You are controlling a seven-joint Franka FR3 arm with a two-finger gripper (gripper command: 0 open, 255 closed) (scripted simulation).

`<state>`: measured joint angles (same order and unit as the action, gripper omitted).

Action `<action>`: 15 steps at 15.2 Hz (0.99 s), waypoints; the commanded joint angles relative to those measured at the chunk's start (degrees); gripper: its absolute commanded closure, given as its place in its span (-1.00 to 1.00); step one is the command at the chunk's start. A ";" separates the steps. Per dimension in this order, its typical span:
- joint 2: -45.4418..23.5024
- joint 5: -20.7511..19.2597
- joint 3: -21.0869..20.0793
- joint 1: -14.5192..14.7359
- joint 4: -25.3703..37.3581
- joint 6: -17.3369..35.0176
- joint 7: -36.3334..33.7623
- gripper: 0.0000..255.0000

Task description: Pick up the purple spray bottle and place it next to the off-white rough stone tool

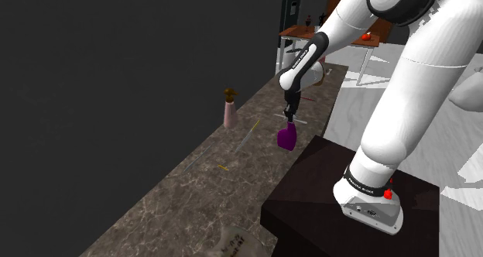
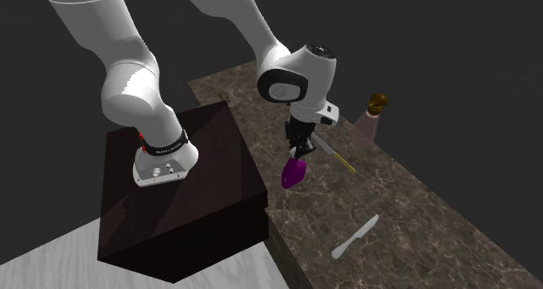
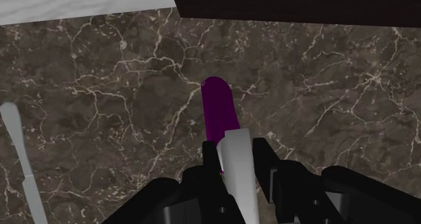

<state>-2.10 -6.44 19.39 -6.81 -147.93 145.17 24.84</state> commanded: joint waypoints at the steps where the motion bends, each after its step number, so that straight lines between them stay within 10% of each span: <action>1: -0.02 0.00 0.00 0.00 -0.01 -0.01 0.00 1.00; 15: 10.53 -3.20 -0.33 -0.18 2.31 -12.58 -1.87 1.00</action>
<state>7.75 -9.48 19.09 -6.95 -145.89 133.54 22.99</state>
